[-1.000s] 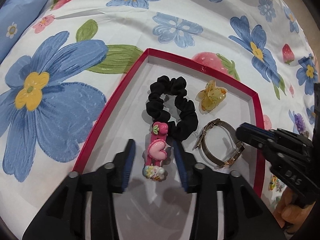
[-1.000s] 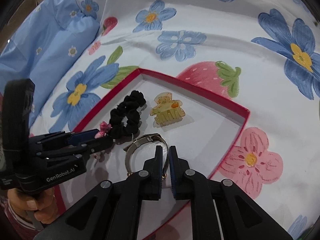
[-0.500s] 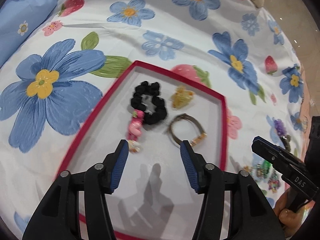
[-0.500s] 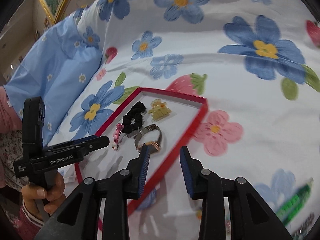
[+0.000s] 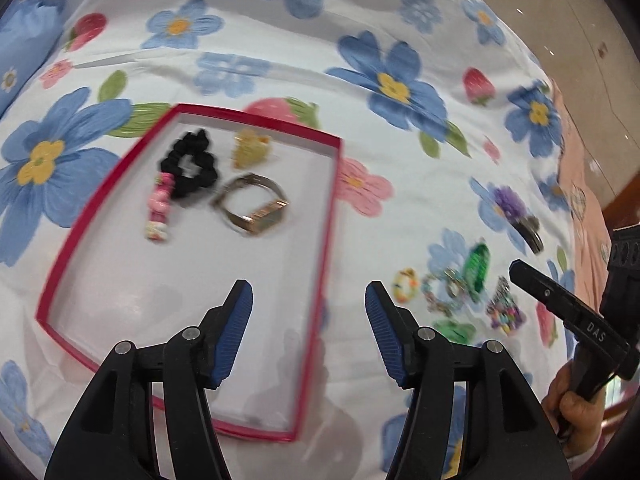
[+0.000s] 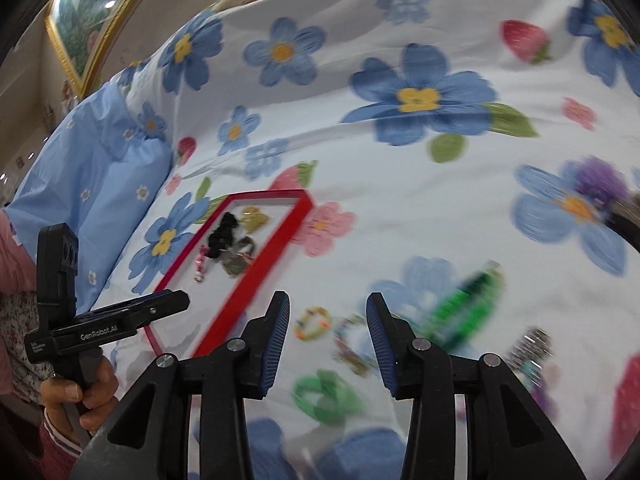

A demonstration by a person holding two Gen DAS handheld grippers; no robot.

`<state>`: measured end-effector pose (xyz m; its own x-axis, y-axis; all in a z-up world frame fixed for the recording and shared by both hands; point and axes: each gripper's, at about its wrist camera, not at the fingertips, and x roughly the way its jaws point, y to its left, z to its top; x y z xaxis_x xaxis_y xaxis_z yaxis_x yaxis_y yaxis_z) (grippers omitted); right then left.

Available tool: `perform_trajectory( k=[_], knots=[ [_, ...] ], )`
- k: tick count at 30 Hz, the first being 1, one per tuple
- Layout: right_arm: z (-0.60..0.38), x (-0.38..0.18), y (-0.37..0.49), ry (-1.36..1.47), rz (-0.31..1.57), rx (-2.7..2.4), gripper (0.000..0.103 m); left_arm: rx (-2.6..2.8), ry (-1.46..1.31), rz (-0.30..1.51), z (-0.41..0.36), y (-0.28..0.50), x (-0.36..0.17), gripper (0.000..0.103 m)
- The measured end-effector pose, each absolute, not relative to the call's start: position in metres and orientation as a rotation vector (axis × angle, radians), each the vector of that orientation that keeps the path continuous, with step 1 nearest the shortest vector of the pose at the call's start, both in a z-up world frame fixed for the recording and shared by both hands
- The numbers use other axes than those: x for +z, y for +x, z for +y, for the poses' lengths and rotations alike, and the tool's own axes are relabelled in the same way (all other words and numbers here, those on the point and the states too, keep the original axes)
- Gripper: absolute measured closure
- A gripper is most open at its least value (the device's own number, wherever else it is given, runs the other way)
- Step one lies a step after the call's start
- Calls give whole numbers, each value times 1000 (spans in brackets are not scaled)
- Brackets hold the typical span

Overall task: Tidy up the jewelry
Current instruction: 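Move both tools back toward the bracelets on the sheet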

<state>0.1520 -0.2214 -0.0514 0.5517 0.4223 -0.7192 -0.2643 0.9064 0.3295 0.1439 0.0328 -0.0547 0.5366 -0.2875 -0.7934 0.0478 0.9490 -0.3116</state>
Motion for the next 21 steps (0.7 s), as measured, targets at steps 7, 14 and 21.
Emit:
perform_trajectory(
  k=[7,14,21],
  knots=[
    [-271,-52,127,220,885,313,61,-263,-223,1001,0,138,-53,45],
    [-308,-58,112,250,886,242,60,-301,-173,1012,-27,137,-53,45],
    [-334,-62,110,262,888,194,60,-344,-109,1019,-56,141,-54,45]
  ],
)
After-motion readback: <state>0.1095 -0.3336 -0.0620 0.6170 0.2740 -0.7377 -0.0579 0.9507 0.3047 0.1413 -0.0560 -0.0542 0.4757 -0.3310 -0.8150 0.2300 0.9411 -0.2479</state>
